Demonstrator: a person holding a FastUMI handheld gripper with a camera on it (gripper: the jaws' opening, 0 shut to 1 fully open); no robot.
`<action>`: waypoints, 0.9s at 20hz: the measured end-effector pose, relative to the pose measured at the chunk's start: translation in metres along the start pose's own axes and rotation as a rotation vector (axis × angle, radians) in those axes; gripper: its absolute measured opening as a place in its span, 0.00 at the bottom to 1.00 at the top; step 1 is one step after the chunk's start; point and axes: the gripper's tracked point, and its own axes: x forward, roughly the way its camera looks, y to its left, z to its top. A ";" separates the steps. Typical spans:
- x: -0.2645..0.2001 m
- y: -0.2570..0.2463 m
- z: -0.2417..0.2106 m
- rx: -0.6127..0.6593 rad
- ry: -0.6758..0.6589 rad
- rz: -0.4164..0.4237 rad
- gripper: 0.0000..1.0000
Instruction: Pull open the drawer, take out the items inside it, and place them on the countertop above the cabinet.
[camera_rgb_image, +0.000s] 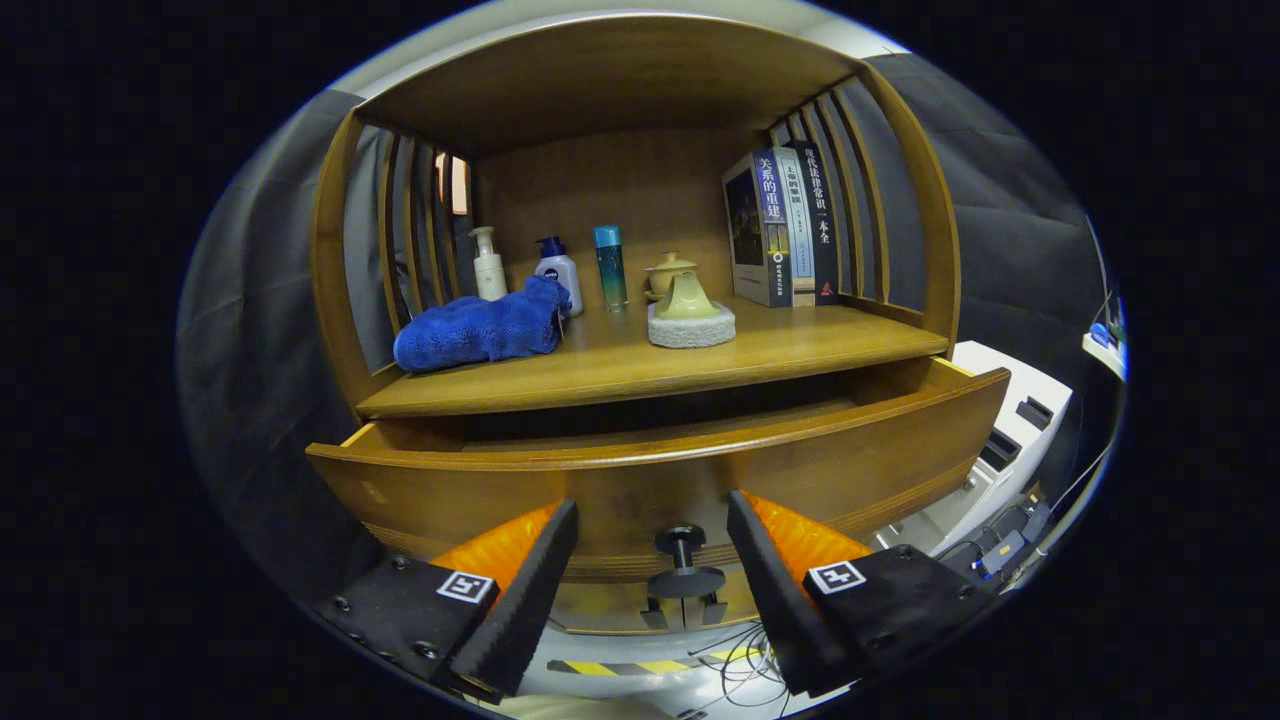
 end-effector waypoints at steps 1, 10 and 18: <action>0.002 0.000 0.000 0.000 0.000 0.000 0.99; 0.023 0.000 0.006 0.014 -0.005 0.002 0.98; 0.036 0.000 0.009 0.044 -0.017 -0.007 0.99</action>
